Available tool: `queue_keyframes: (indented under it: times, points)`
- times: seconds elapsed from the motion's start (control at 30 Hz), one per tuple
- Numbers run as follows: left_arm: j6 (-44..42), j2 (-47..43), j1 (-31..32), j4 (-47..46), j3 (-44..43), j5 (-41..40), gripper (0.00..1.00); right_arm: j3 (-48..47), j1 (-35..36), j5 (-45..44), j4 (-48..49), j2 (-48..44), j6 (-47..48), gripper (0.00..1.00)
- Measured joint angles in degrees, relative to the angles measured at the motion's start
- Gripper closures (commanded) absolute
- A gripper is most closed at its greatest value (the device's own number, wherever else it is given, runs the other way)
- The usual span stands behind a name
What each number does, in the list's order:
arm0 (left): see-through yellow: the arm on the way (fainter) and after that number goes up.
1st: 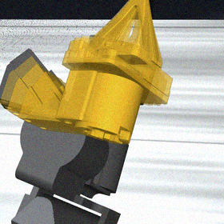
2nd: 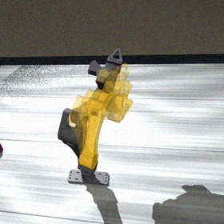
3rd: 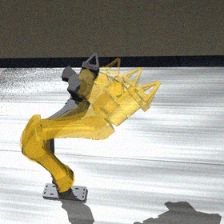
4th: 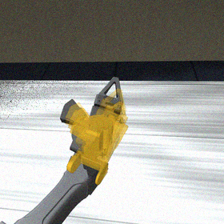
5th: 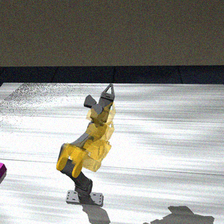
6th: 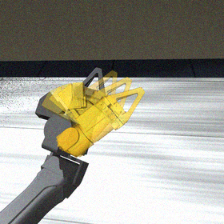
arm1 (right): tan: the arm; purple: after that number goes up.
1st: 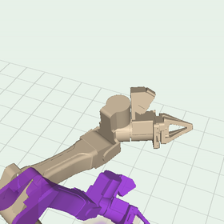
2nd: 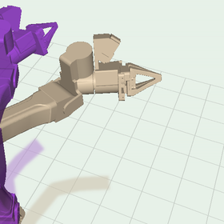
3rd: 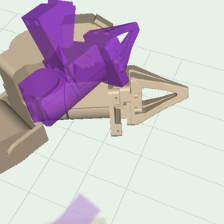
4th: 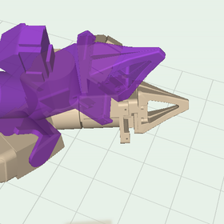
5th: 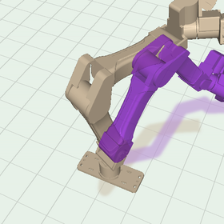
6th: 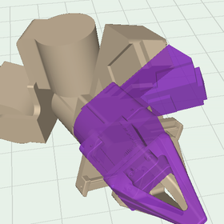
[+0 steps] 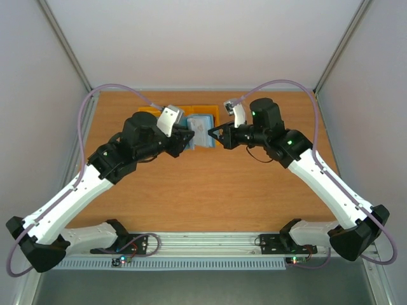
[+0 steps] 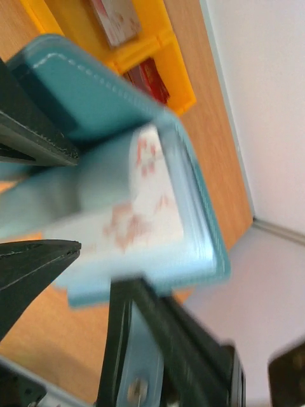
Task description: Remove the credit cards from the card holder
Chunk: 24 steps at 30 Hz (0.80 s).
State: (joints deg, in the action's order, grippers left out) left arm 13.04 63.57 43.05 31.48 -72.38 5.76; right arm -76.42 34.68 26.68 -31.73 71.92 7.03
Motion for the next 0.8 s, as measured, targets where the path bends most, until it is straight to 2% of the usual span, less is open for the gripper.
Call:
queue_keyframes:
  times: [0.17,0.3,0.53,0.6,0.8]
  points:
    - [-0.98,-0.39,-2.8,1.11,1.29,-3.34,0.7,0.48,0.0,0.98,0.09,-1.11,0.5,0.99]
    - [-3.21,-1.46,-2.91,1.22,1.4,-2.91,0.7,0.44,0.0,0.09,-0.59,-1.11,0.5,0.99]
    - [-6.25,-6.27,-2.89,0.04,1.25,5.9,0.7,-0.59,0.04,-9.09,-4.81,-0.92,0.39,0.99]
    - [-5.97,-7.04,-2.58,-1.27,1.25,9.44,0.67,-1.03,0.02,-11.52,-5.33,-0.76,0.33,0.99]
    - [1.4,-2.14,0.52,-8.28,0.42,17.05,0.62,-1.44,0.22,-13.62,-5.35,1.29,0.15,0.99]
